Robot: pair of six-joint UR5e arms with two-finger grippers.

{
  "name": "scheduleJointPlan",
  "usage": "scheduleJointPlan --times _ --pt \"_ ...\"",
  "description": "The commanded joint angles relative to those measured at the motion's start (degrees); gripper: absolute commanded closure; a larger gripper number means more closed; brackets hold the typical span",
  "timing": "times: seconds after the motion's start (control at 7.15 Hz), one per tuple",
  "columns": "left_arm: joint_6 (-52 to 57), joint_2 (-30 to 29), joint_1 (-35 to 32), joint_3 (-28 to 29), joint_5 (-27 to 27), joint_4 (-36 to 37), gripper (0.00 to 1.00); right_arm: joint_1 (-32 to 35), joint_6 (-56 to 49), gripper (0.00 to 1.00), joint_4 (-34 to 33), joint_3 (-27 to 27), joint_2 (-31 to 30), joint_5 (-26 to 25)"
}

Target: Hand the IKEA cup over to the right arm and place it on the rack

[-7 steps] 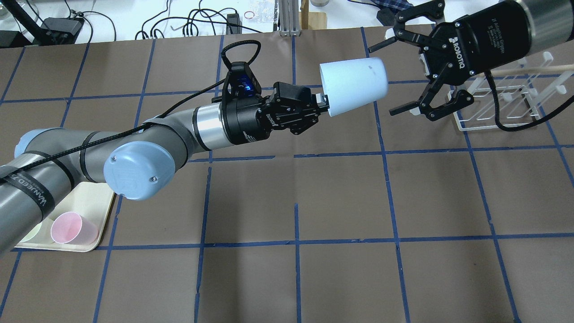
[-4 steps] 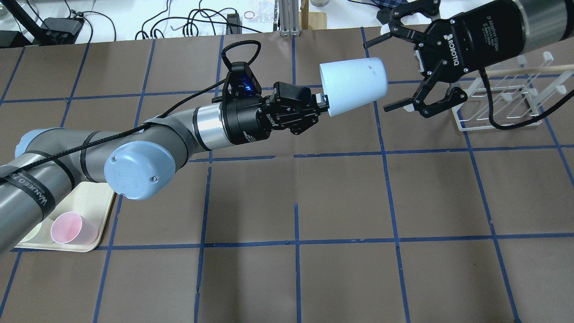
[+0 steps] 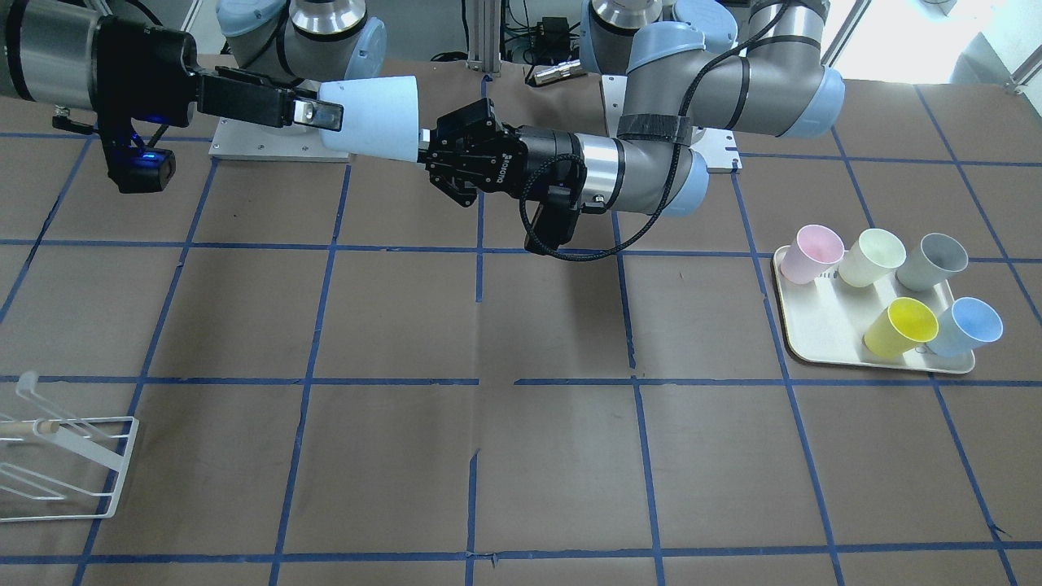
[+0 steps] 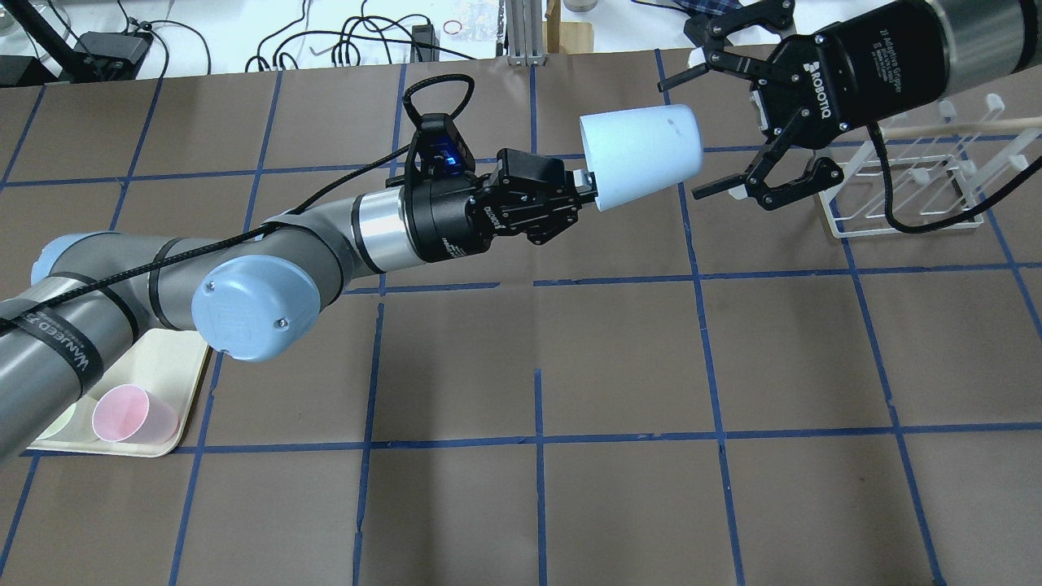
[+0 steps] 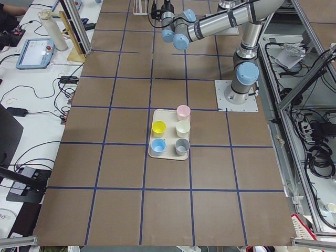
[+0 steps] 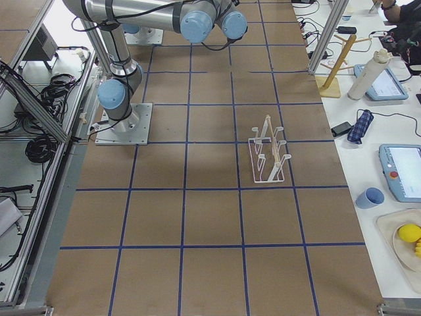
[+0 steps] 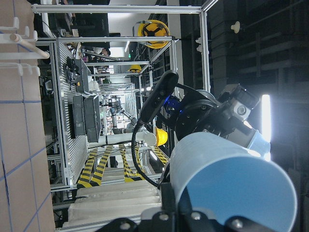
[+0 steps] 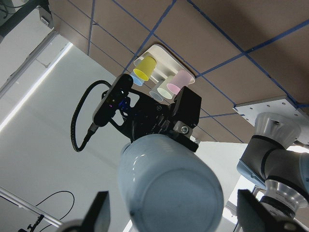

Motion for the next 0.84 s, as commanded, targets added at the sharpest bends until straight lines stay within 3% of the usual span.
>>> scheduleJointPlan --times 0.0,0.14,0.28,0.42,0.56,0.7 --pt "-0.07 0.00 0.00 0.03 -0.12 0.00 1.00 0.00 0.01 0.15 0.12 0.00 0.01 -0.03" --pt "-0.07 0.00 0.00 0.03 -0.12 0.00 1.00 0.00 0.01 0.17 0.03 0.00 0.09 -0.03" --pt "-0.07 0.00 0.00 0.03 -0.12 0.00 1.00 0.00 0.01 0.23 0.03 0.00 0.09 -0.03" --pt "-0.07 0.00 0.00 0.03 -0.12 0.00 0.94 0.00 0.01 0.34 -0.06 -0.09 0.09 -0.03" --pt "-0.25 0.00 0.00 0.20 -0.12 0.00 0.72 0.00 -0.08 0.45 -0.23 -0.09 0.09 -0.03" --pt "-0.34 -0.09 0.00 0.21 -0.20 0.00 0.58 0.00 -0.08 0.54 -0.32 -0.35 0.09 -0.03"
